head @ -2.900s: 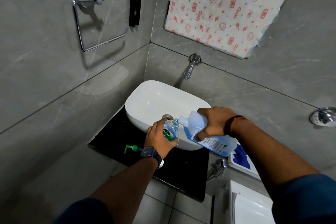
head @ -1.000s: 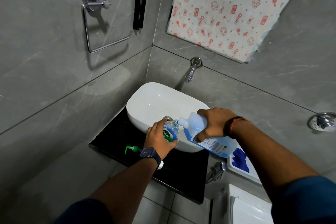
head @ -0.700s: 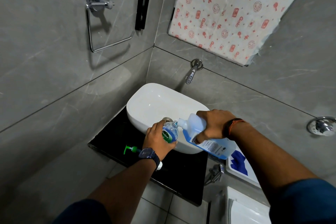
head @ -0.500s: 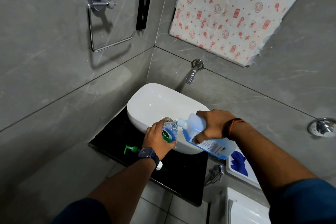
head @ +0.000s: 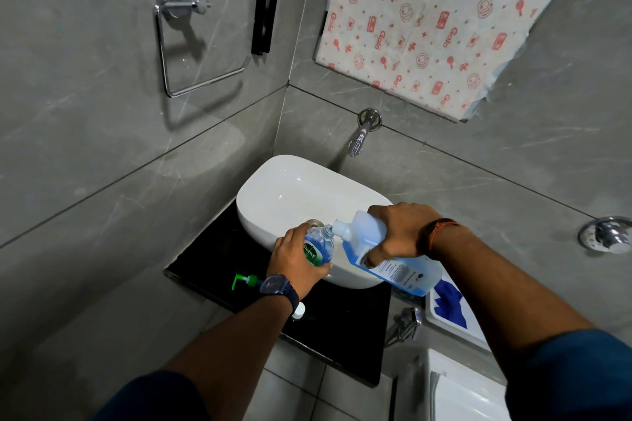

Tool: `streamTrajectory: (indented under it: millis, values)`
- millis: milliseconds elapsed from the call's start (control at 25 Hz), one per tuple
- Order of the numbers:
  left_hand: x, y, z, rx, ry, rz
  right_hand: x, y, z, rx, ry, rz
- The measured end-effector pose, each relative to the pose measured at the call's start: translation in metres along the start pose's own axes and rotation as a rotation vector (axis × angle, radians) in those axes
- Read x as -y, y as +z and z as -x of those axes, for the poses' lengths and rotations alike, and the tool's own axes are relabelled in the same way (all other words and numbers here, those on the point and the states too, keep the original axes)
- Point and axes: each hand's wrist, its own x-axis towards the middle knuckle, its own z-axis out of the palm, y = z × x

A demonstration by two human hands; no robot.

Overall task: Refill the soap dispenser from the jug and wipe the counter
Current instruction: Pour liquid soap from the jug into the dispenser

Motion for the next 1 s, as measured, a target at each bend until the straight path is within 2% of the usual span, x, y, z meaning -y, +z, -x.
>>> streamTrajectory:
  millis: [640,1000]
  values:
    - [0.001,0.003,-0.001,0.005,0.024,0.009,-0.002,0.002,-0.001,0.0,0.013,0.0]
    - [0.005,-0.002,0.0,-0.039,0.021,0.036,0.0,0.015,-0.008,-0.027,0.033,-0.083]
